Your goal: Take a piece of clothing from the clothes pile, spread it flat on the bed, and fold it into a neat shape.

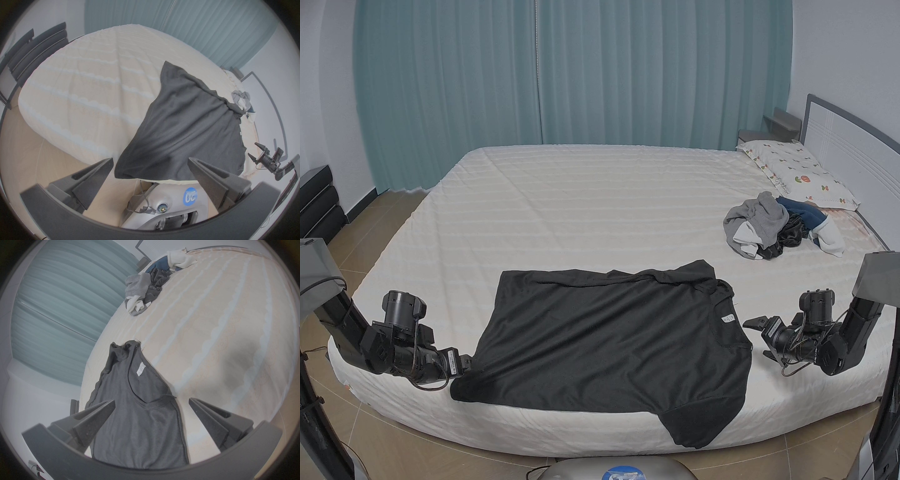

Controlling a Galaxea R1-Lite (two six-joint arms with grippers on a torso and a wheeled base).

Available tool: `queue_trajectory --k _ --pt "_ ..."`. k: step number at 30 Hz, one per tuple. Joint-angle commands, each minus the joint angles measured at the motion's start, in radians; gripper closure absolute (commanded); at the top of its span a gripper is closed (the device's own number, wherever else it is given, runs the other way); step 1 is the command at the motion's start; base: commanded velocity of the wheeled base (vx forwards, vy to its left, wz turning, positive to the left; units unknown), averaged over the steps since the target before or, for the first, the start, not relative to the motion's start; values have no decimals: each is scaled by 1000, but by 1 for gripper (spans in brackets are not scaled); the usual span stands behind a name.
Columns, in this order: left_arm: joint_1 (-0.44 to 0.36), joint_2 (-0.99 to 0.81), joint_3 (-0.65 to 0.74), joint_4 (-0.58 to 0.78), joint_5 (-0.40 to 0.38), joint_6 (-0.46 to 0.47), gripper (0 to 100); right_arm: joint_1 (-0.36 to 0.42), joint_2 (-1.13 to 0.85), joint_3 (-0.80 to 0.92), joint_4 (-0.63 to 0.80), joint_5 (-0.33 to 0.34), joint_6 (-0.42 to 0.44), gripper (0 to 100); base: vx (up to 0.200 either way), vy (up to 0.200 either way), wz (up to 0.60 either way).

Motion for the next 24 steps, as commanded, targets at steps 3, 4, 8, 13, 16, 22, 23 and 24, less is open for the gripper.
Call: queue_trajectory --k 3,4,8,13,16,22,23,24 --pt "-2 -2 -18 -74 -45 -84 0 -9 -35 7 0 6 11 0 0 0 0" --pt "-2 -1 -22 -89 -46 -119 0 -9 -36 7 0 6 11 0 0 0 0" --pt "-2 1 -39 -118 -51 -216 0 -12 -45 4 -1 6 14 0 0 0 0" --pt "2 18 -52 -120 -51 -217 0 -14 -59 3 -1 6 14 0 0 160 0" --pt "2 33 -56 -120 -52 -222 0 -14 -67 0 -3 4 25 0 0 200 0" --pt "2 39 -59 -124 -52 -223 0 -14 -85 -3 -3 4 71 0 0 67 0" --pt "2 44 -62 -129 -52 -225 0 -14 -85 -5 -6 4 71 0 0 0 0" --pt "2 47 -64 -132 -52 -227 0 -14 -85 -3 -13 4 71 0 0 0 0"
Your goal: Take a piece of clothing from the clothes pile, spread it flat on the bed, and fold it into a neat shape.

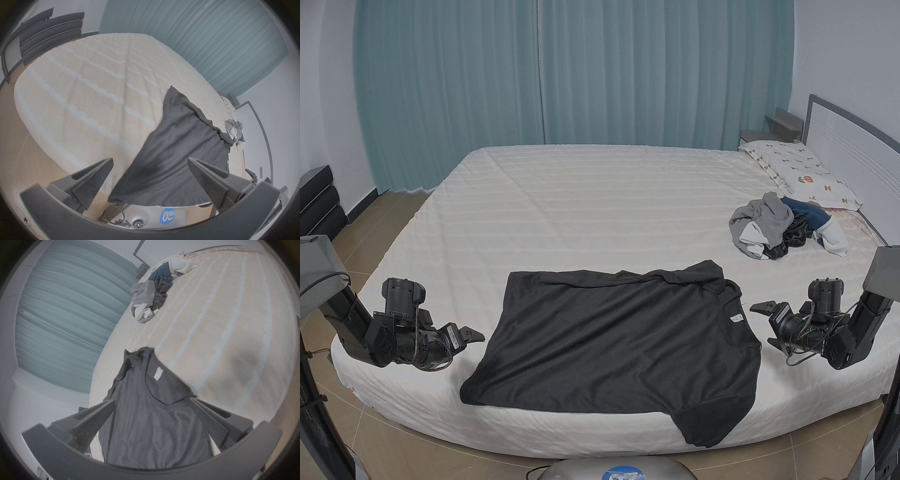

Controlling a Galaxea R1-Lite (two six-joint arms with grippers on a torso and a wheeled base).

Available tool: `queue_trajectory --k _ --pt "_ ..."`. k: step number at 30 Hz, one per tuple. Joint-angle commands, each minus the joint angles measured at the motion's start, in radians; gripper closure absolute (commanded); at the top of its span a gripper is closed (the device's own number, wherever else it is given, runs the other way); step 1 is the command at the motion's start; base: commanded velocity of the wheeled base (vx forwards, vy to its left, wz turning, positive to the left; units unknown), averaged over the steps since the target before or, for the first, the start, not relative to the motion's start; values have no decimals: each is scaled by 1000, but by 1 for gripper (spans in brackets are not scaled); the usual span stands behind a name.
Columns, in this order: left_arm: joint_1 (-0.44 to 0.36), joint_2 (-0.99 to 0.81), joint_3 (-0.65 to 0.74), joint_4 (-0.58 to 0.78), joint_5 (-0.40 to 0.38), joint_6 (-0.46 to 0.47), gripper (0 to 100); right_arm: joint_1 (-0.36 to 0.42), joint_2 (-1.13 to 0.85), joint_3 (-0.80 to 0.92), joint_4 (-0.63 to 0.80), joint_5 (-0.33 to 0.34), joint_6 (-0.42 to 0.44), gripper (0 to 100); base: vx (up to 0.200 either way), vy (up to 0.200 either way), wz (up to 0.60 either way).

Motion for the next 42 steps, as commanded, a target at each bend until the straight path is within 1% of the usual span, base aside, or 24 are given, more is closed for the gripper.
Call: queue_trajectory --k 1,3,5,6,7,8,9,13,17,19,22,24,26,30,32,34,35,36,42 --pt "-1 16 -4 -5 1 -4 0 1 -9 -1 -10 0 2 0 0 0 0" --pt "-2 28 -21 -8 3 -50 0 1 -9 1 -24 0 2 0 0 0 0" --pt "-4 32 -44 -13 3 -125 0 1 -11 -1 -26 -2 3 0 0 0 0" --pt "-4 32 -44 -13 3 -125 0 1 -11 -1 -26 -2 3 0 0 0 0" --pt "-4 34 -61 -16 0 -177 0 4 -14 -2 -26 -3 6 0 200 0 0" --pt "-4 34 -61 -16 0 -177 0 4 -14 -2 -26 -3 6 0 200 0 0" --pt "-5 34 -84 -14 -14 -229 0 14 -29 -2 -26 -6 6 0 200 0 0" --pt "-5 40 -84 -16 -46 -238 0 44 -20 -25 -27 -14 11 0 200 0 0" --pt "-10 68 -90 -19 -48 -255 0 81 14 -72 -24 -42 48 0 200 0 0" --pt "-10 77 -92 -20 -51 -266 0 113 42 -127 -10 -78 52 0 100 0 0" --pt "-10 85 -95 -30 -66 -271 0 129 88 -196 17 -126 46 0 0 0 0" --pt "-10 95 -92 -48 -80 -275 0 132 117 -257 54 -149 43 0 0 0 0" --pt "-10 115 -88 -94 -83 -297 0 129 150 -354 134 -177 43 0 0 0 0" --pt "-10 129 -79 -174 -85 -360 0 112 206 -492 266 -184 25 0 0 0 0" --pt "-10 129 -78 -191 -88 -384 0 107 233 -535 296 -184 -3 0 0 0 0" --pt "-12 131 -79 -191 -86 -392 0 106 246 -552 300 -184 -17 0 0 0 0" --pt "-21 141 -79 -192 -86 -395 0 101 270 -573 300 -186 -51 0 0 0 0" --pt "-27 148 -78 -194 -85 -395 0 101 276 -578 300 -186 -63 0 0 0 0" --pt "-28 151 -78 -195 -85 -393 0 106 315 -615 293 -186 -110 0 0 0 0"
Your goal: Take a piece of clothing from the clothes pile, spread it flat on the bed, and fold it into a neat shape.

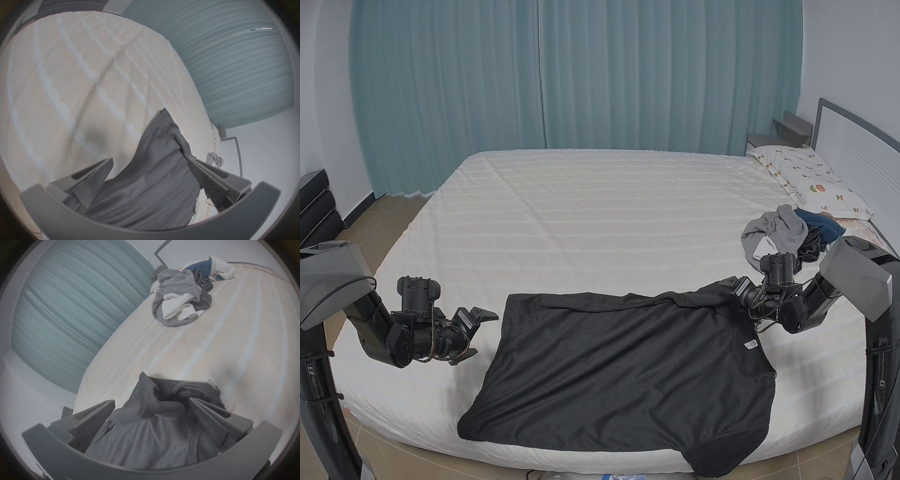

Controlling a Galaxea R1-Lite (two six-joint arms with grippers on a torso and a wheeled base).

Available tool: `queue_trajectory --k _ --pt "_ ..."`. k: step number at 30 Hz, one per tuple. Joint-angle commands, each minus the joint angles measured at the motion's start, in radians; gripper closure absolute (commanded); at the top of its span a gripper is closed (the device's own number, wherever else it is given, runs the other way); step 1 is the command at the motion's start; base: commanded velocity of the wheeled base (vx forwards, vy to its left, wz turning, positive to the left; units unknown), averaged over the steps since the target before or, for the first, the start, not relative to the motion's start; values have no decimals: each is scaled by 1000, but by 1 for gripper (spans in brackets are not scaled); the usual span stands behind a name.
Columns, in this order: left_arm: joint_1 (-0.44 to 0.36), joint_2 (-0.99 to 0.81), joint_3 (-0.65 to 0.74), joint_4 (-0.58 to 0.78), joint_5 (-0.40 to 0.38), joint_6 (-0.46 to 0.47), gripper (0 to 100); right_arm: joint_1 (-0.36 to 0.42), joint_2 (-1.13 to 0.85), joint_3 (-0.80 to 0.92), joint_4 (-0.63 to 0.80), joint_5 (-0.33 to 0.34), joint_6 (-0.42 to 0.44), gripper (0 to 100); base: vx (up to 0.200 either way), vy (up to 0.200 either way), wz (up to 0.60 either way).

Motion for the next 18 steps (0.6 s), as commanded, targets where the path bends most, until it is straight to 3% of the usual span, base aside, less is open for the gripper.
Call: queue_trajectory --k 1,2,3,18 --pt "-2 15 1 -2 1 -2 0 1 63 -37 -3 1 -15 0 0 0 0" --pt "-2 15 1 -2 1 -2 0 -1 75 -51 -4 1 -23 0 0 0 0" --pt "-2 15 1 -2 1 -1 0 -1 78 -56 -4 1 -24 100 0 0 0" --pt "-4 16 1 -2 4 -1 0 -31 80 -226 -6 -1 -70 100 0 0 0"
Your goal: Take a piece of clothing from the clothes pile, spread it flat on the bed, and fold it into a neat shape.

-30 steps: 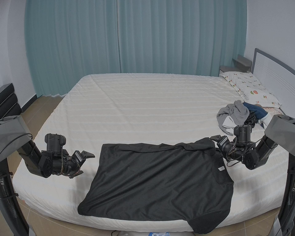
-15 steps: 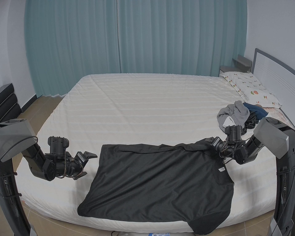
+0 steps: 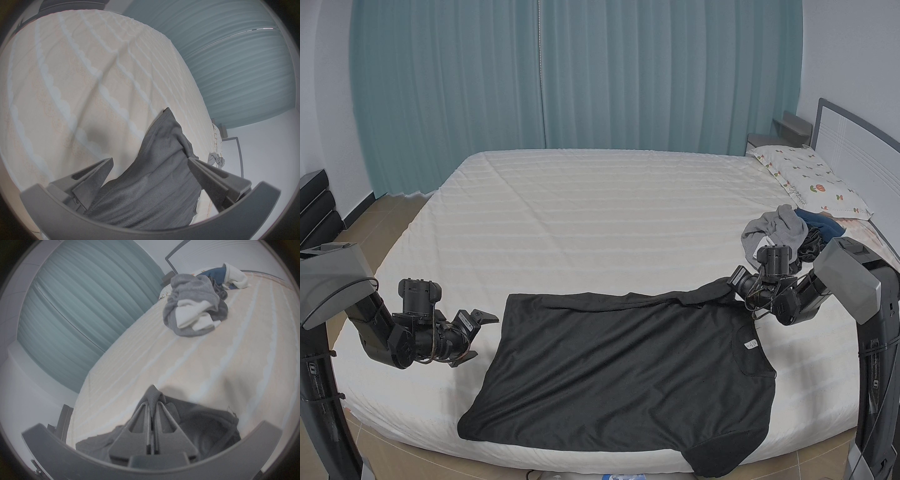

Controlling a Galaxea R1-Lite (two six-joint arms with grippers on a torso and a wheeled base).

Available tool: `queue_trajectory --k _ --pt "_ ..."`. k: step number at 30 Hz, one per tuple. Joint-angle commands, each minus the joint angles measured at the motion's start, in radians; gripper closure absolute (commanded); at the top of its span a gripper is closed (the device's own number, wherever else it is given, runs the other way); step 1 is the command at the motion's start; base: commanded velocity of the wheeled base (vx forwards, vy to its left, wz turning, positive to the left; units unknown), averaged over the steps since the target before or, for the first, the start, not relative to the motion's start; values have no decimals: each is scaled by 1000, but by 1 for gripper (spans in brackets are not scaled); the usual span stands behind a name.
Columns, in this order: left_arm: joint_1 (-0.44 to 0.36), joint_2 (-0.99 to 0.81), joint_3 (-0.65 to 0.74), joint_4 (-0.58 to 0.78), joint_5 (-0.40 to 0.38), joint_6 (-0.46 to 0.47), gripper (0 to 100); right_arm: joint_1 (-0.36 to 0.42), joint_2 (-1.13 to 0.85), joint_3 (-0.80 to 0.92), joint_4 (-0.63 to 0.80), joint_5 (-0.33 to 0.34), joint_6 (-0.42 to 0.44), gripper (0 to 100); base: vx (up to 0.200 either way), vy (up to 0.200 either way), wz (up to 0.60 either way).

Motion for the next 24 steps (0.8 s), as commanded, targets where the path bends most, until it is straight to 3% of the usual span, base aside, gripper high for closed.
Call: queue_trajectory --k 1,8,13,20,24 --pt "-1 1 0 0 1 0 0 -16 8 -87 0 -2 0 100 0 0 0" --pt "-3 6 -2 -2 9 1 0 -19 102 -285 -6 -65 -2 100 0 0 0" --pt "-3 6 -2 -2 9 1 0 -16 155 -380 -6 -71 -8 100 0 0 0" --pt "-3 6 0 -2 9 1 0 -16 246 -535 -6 -79 -82 100 0 0 0" --pt "-4 6 0 -2 10 1 0 -18 270 -549 2 -77 -86 100 0 0 0"
